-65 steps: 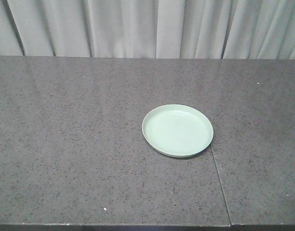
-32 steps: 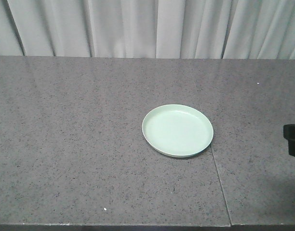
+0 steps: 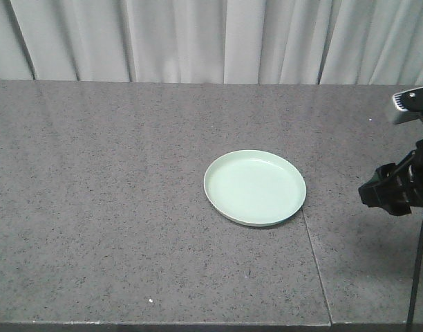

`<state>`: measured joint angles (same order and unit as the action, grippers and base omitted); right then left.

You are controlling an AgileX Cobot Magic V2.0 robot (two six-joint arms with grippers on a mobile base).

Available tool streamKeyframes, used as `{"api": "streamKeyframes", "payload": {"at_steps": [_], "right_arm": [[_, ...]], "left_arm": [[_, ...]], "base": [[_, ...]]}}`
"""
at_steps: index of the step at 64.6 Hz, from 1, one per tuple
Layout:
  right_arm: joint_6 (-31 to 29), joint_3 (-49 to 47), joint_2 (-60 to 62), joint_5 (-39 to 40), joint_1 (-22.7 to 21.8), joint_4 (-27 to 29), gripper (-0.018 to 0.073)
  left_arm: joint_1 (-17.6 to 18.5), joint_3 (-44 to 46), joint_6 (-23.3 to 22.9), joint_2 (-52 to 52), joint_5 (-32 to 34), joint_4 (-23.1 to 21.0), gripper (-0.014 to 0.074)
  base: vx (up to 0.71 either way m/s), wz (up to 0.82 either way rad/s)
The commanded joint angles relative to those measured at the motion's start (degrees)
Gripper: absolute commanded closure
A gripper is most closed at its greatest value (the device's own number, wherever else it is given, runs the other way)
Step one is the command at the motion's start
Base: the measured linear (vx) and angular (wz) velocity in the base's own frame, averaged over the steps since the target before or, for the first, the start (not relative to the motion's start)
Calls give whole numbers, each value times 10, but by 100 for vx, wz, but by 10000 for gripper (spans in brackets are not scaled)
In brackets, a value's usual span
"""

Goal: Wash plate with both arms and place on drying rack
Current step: 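Move the right gripper toward the rim of the pale green plate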

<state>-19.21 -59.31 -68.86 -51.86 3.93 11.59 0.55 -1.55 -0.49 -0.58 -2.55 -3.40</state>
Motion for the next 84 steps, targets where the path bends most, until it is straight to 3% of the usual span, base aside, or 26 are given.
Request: {"api": "streamKeyframes", "payload": {"at_steps": [1, 33, 55, 84], "right_arm": [[-25, -35, -16, 9, 0, 13, 99], [-90, -95, -119, -5, 0, 61, 99], [-88, -148, -188, -10, 0, 102, 99], [-37, -222, -291, -9, 0, 129, 99]], "left_arm": [[4, 15, -5, -9, 43, -1, 603], [4, 15, -5, -9, 43, -1, 603], [4, 15, -5, -9, 43, -1, 603], [4, 15, -5, -9, 43, -1, 603]], "base": [[0, 0], [0, 0], [0, 0], [0, 0]]}}
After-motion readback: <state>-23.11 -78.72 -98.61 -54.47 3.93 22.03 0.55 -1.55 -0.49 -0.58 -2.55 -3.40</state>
